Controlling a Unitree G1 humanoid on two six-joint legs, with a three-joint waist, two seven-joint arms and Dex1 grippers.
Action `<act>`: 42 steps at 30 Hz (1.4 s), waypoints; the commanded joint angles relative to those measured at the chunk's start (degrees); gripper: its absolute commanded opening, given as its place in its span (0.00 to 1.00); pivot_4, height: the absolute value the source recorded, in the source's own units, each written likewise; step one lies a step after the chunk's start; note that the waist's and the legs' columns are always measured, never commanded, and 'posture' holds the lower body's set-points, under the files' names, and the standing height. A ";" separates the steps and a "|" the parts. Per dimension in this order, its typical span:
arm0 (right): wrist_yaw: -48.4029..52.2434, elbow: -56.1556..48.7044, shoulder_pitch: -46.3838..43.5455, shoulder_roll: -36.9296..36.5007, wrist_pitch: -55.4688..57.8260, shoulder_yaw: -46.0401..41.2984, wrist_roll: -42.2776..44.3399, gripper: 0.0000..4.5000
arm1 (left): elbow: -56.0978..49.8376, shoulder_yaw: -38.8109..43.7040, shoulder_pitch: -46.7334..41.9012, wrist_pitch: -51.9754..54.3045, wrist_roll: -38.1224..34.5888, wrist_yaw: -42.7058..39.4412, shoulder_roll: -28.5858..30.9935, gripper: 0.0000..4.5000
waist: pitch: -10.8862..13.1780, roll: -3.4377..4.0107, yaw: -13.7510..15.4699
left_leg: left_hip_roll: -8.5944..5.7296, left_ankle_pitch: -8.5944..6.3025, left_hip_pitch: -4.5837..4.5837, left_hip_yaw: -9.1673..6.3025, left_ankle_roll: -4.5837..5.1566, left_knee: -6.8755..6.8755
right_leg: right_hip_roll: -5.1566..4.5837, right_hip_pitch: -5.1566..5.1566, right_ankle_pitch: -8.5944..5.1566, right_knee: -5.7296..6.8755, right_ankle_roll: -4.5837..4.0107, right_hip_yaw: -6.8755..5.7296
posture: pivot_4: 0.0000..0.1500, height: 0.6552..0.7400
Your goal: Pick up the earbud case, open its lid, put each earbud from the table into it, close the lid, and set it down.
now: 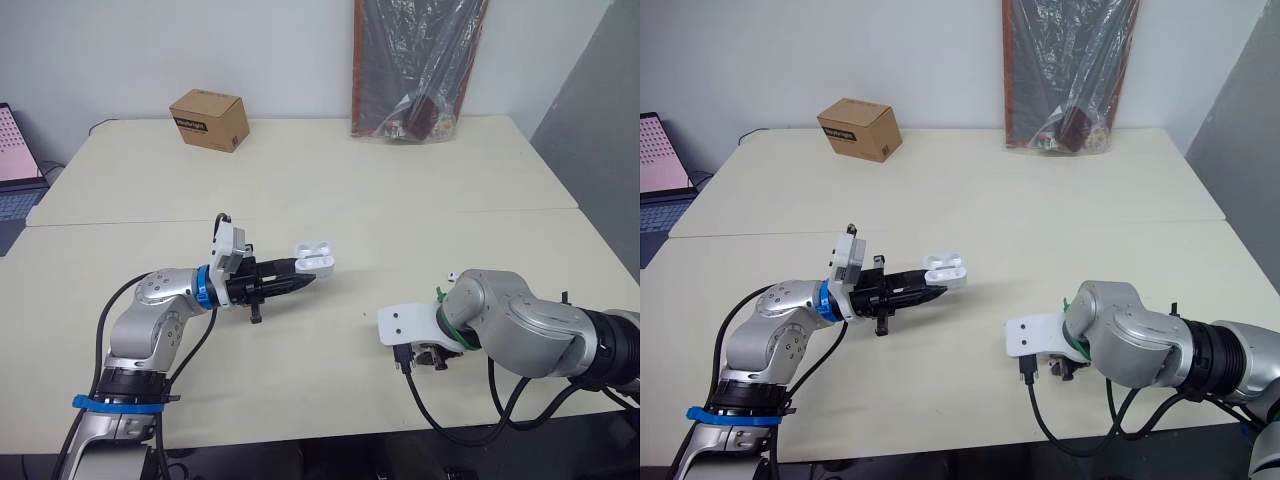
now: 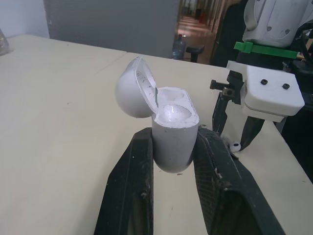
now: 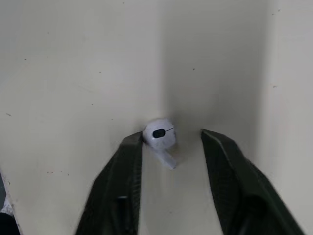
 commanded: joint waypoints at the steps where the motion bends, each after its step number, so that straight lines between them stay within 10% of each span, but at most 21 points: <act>1: -0.37 -1.18 -1.42 -0.38 -0.38 0.71 0.00 0.22 | -2.39 0.64 -0.07 -0.21 -0.78 0.13 0.58 0.17 | 0.00 0.00 0.00 | 0.00 0.00 0.00 0.00 0.00 0.00 | 0.00 0.00 0.00 0.00 0.00 0.00 | 1.00 1.00; 21: -0.81 -0.46 -0.52 -1.29 -0.88 -1.34 0.56 0.09 | -2.15 0.63 -0.31 -0.45 -0.58 0.38 0.40 0.17 | 0.00 0.00 0.00 | 0.01 0.00 -0.04 0.02 0.00 -0.01 | 0.00 -0.07 0.00 0.00 0.00 0.00 | 1.00 1.00; 31: -6.67 6.29 10.65 0.23 -5.57 -24.92 5.45 0.09 | -1.58 0.63 -0.26 -1.23 -0.47 0.72 0.03 0.17 | 0.00 0.00 0.04 | -0.01 0.00 -0.13 0.05 0.00 -0.05 | -0.01 -0.13 0.00 0.00 0.00 0.03 | 1.00 1.00; 42: -15.71 6.81 25.95 18.83 -1.63 -52.35 16.94 0.09 | 0.24 0.28 -0.78 -3.43 0.29 1.09 -1.71 0.17 | -0.01 -0.01 0.05 | -0.02 0.00 -0.14 0.03 0.00 -0.06 | 0.02 -0.11 0.01 0.04 -0.01 0.04 | 1.00 1.00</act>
